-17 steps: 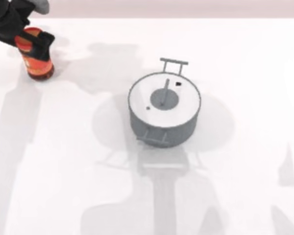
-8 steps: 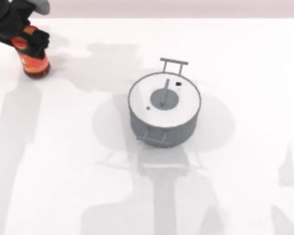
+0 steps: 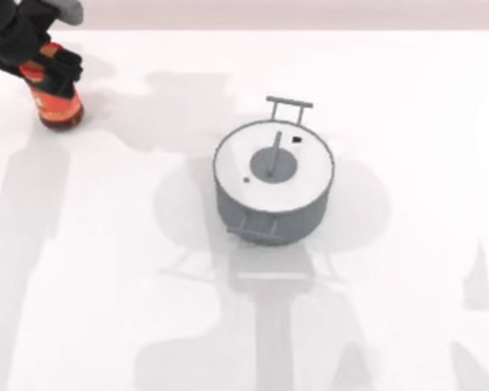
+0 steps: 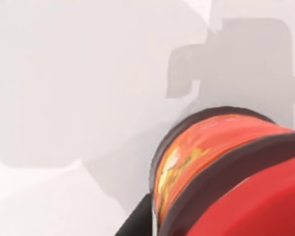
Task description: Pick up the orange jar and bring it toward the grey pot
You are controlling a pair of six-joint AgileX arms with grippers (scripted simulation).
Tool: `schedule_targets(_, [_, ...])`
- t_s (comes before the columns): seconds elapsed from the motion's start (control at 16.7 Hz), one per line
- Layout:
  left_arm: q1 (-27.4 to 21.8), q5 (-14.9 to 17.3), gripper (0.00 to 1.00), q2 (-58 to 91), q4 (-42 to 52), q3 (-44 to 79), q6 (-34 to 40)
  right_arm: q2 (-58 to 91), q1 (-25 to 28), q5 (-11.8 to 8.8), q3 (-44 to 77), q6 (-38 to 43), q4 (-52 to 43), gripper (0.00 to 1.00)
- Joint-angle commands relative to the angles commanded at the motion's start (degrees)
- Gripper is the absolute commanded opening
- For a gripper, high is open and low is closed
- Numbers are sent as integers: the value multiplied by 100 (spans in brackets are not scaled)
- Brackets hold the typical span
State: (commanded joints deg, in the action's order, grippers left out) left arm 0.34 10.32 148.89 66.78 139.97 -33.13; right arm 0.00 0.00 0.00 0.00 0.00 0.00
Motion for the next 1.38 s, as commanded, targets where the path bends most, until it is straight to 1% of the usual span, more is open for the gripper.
schedule_targets(0.54, [33, -5, 0, -88, 0, -87, -3, 0, 0, 0, 0, 0, 0, 100])
schedule_targets(0.72, [71, -14, 0, -670, 9, -658, -1, 0, 0, 0, 0, 0, 0, 100])
schedule_targets(1.14, [177, -24, 0, -2758, 98, -2649, -42, 0, 0, 0, 0, 0, 0, 100])
schedule_targets(1.38, [198, -27, 0, -3022, 116, -2912, -47, 0, 0, 0, 0, 0, 0, 100])
